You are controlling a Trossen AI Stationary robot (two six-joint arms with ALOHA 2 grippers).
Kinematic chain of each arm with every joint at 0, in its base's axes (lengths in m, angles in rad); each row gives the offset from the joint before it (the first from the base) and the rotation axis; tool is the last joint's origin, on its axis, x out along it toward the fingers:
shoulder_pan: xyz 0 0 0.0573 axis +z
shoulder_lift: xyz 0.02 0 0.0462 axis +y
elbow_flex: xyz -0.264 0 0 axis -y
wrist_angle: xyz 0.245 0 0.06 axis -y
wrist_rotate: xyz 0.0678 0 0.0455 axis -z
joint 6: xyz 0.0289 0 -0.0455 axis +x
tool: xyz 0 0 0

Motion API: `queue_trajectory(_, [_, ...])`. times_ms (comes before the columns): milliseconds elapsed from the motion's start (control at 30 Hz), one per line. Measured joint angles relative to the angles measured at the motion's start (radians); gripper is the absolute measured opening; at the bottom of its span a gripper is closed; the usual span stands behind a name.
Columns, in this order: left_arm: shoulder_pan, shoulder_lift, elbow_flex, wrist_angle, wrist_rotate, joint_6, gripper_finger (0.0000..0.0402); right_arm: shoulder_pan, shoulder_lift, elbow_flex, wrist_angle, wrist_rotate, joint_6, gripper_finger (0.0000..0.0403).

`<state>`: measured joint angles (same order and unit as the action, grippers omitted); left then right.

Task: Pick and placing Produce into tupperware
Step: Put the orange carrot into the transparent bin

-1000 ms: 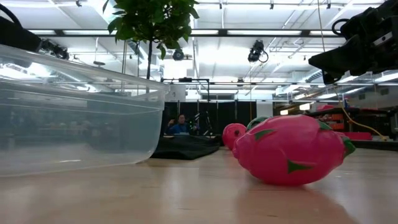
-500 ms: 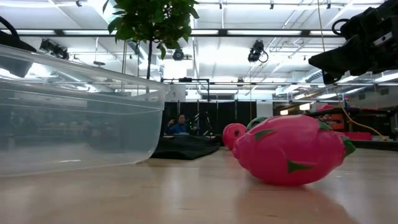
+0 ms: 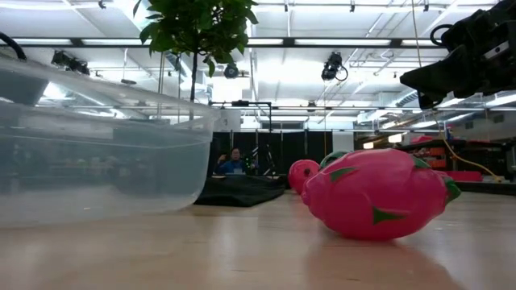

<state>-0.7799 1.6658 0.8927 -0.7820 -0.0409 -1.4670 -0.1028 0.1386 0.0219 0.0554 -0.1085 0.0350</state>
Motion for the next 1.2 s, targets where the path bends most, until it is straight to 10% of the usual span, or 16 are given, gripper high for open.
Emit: queue_trajectory(1200, [0.026,0.009,0.083,-0.135,0.12,0.123,0.0194,0.0,0.0,0.0,0.0,0.0,0.015,0.0041])
